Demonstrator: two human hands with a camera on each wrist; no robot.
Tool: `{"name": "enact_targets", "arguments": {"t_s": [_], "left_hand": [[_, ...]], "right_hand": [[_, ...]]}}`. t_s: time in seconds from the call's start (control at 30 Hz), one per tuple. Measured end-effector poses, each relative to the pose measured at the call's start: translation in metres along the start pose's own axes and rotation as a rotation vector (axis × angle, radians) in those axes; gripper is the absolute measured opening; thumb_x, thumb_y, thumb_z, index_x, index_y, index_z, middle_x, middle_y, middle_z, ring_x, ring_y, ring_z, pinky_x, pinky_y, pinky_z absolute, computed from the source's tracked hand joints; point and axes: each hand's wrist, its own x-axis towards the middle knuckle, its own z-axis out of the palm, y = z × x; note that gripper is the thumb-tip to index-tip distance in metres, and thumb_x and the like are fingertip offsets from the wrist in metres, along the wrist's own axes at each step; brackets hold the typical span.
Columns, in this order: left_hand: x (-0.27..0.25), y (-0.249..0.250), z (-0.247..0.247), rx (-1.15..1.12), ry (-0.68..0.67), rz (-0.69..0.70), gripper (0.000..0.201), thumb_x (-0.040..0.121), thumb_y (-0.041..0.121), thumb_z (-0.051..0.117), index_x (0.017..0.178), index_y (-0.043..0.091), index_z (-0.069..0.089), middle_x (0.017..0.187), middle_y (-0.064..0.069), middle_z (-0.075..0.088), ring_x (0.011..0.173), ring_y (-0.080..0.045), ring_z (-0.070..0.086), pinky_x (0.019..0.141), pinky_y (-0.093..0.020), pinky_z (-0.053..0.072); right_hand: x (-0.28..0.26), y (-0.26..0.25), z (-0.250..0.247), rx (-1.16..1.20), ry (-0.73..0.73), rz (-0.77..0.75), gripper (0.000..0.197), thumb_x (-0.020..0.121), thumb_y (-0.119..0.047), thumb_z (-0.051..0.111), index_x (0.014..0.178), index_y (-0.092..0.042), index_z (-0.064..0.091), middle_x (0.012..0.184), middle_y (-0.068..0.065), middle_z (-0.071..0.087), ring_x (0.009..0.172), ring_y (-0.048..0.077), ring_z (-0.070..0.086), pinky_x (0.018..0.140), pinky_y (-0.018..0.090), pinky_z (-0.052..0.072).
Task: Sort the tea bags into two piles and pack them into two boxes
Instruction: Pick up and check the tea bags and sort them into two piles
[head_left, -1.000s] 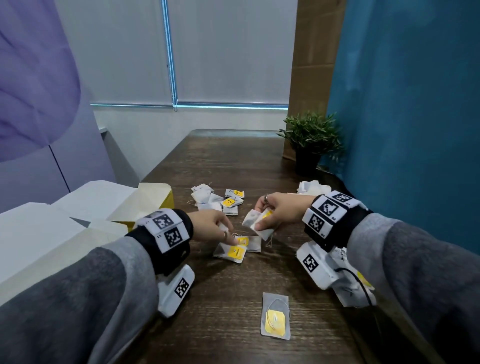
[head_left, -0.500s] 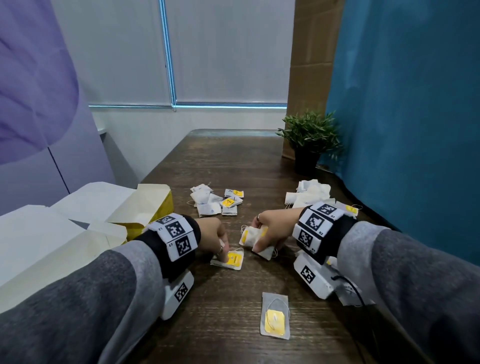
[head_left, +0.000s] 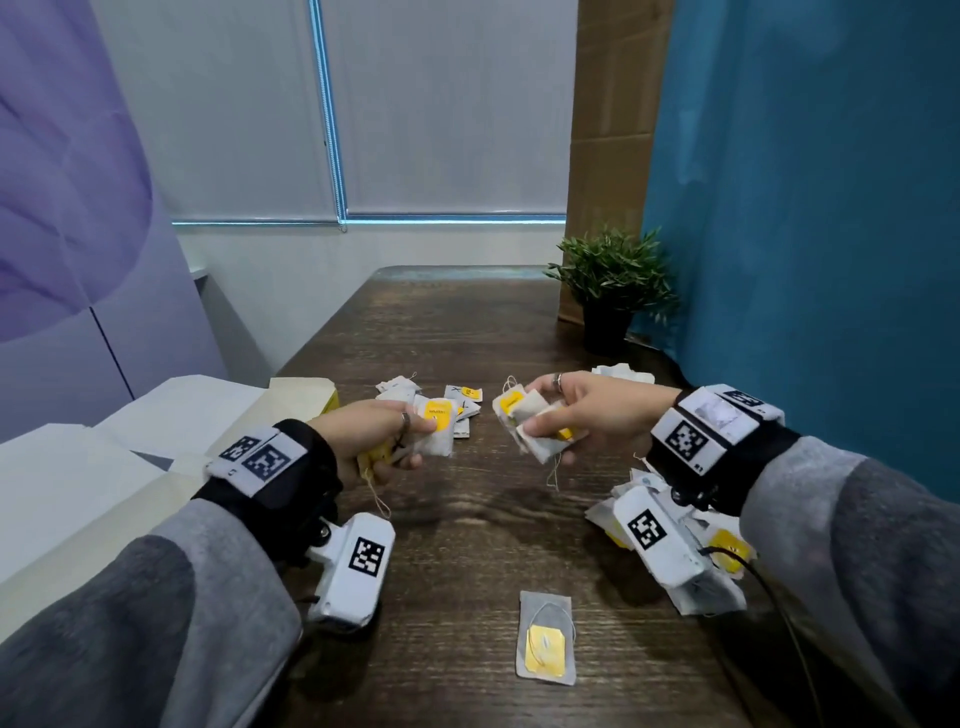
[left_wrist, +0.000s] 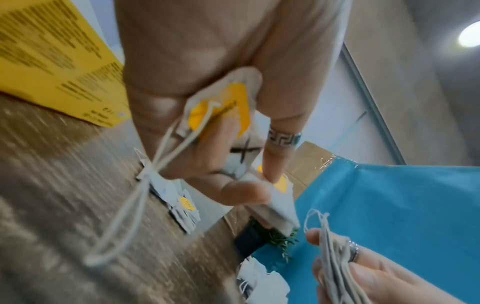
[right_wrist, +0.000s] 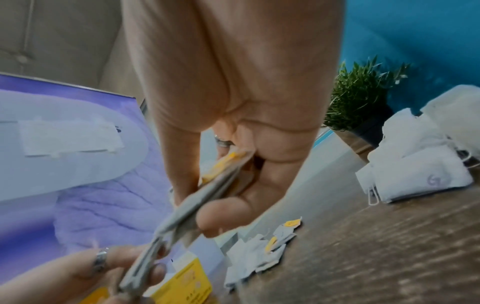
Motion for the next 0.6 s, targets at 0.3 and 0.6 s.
{"name": "enact_targets", "arguments": {"t_s": [0.3,0.6], "left_hand": [[-0.002,-0.003,0.015,-0.503,-0.2,-0.079,0.015,0.092,0.025,0.048,0.102,0.016,0.055,0.084,-0.003,0.059,0.05,-0.012,0.058,0.036,-0.014,0.029],[-0.007,-0.008,0.013,-0.553,-0.273,0.063,0.044,0.079,0.018,0.033,0.115,0.009,0.057,0.08,-0.006,0.064,0.069,-0.016,0.05,0.056,-0.026,0.036]], "right_hand": [[0.001,-0.014,0.033,0.136,-0.04,-0.089,0.019,0.089,-0.006,0.058,0.104,-0.017,0.054,0.086,0.0,0.063,0.064,0.007,0.063,0.048,0.019,0.052],[0.011,-0.014,0.038,-0.158,0.193,-0.182,0.016,0.083,-0.01,0.067,0.085,-0.023,0.058,0.072,-0.003,0.061,0.049,-0.001,0.058,0.043,0.016,0.047]]}}
